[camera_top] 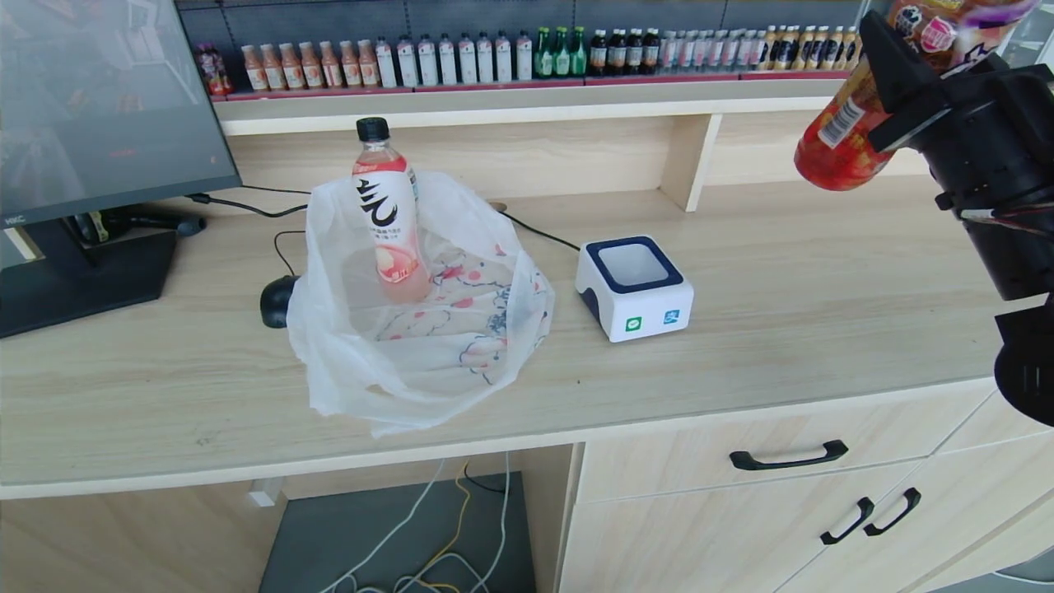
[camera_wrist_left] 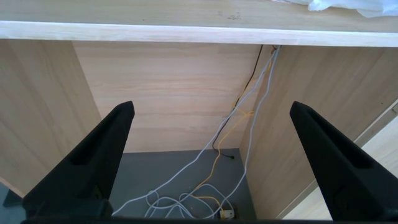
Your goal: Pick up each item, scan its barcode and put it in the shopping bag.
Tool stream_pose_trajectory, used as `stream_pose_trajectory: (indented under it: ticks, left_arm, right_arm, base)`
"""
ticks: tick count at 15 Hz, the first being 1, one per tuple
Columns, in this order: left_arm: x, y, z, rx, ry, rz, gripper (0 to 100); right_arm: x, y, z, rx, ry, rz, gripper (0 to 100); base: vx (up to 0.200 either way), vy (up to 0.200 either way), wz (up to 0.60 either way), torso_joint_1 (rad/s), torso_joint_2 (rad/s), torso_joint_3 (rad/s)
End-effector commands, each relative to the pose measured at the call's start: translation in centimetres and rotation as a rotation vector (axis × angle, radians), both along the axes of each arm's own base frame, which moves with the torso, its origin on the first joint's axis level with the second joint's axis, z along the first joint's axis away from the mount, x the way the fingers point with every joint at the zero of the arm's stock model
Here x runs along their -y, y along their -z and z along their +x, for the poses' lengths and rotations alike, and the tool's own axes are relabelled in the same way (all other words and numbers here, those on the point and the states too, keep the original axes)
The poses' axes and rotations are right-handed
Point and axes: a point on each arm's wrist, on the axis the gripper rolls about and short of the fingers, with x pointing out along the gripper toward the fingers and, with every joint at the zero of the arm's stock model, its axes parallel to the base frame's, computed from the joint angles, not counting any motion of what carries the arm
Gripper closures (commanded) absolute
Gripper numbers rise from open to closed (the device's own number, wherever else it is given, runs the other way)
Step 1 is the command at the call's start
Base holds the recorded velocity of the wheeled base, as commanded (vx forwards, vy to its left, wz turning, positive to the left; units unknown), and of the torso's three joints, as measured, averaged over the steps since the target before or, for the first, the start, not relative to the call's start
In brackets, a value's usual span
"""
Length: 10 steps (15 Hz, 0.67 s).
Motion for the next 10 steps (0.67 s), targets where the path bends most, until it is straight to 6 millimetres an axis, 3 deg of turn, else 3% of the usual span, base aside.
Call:
stream_pose_trajectory:
  ticks: [1,4,10]
  left_arm:
    - [0.0,0.0,0.0,0.001,-0.001,0.0,0]
    - [0.0,0.0,0.0,0.001,0.001,0.0,0]
    - [0.0,0.0,0.0,0.001,-0.001,0.0,0]
  right_arm:
    - [0.0,0.3,0.0,-0.011,-0.001,-0.004,100]
    - [0.0,1.9,-0.2,-0.074,0.002,-0.017,100]
    - [-0.6,2.0,-1.0,-0.089,0.055,0.022,100]
  base:
    - [0.0,0.0,0.0,0.0,0.0,0.0]
    - [0.0,0.0,0.0,0.0,0.0,0.0]
    - [0.0,0.0,0.0,0.0,0.0,0.0]
